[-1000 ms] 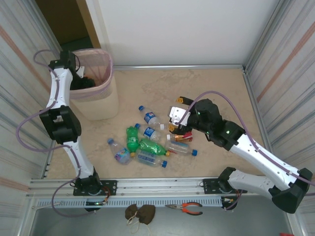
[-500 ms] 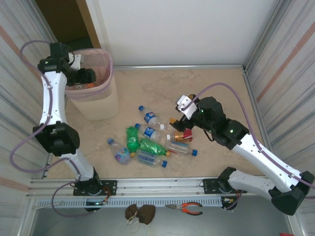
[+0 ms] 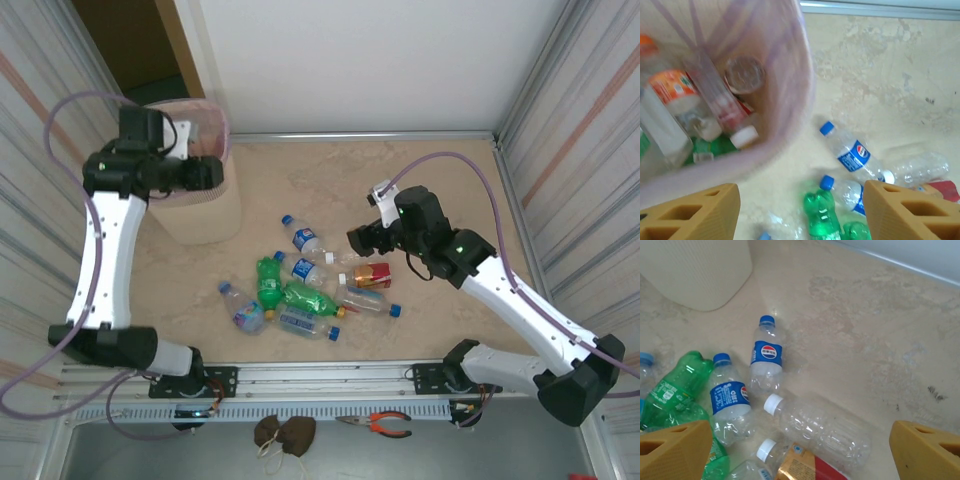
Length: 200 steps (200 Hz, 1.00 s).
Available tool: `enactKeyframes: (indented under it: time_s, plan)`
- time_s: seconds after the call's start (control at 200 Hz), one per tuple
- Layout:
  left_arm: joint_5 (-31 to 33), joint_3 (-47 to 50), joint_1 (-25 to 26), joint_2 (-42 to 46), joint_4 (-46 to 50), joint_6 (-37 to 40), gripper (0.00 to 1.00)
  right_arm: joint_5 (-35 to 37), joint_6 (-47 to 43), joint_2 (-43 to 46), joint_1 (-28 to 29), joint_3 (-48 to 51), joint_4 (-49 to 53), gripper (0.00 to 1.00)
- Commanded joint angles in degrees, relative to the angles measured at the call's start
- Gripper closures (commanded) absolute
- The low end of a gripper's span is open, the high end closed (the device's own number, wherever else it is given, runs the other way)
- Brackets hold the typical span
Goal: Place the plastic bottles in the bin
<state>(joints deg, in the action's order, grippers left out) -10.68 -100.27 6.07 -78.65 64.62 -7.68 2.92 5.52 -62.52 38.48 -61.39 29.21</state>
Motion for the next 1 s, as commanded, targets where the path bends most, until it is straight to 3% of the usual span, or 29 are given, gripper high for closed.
enactKeyframes:
  time_s: [0.0,0.22,0.506,0.997]
  plan:
    - [4.77,7.67,2.75,7.37,-2.98,-10.48,0.37,-1.45,4.23,-0.56,-0.68,-1.86,1.37,0.11]
    - [9.21,25.13,8.86,17.88,-3.29,-25.19,0.40,-4.63,4.50,-0.93,-1.57,-1.99,1.20,0.11]
    - [9.06,45.63,9.24,26.14,-7.13,-36.77,0.41,-7.62,4.54,-1.64,-1.76,-2.42,2.17,0.12]
    - [-2.99,64.38,-5.00,21.20,-24.10,-36.40,0.44,-7.62,4.94,-1.68,-1.81,-2.17,2.78,0.13]
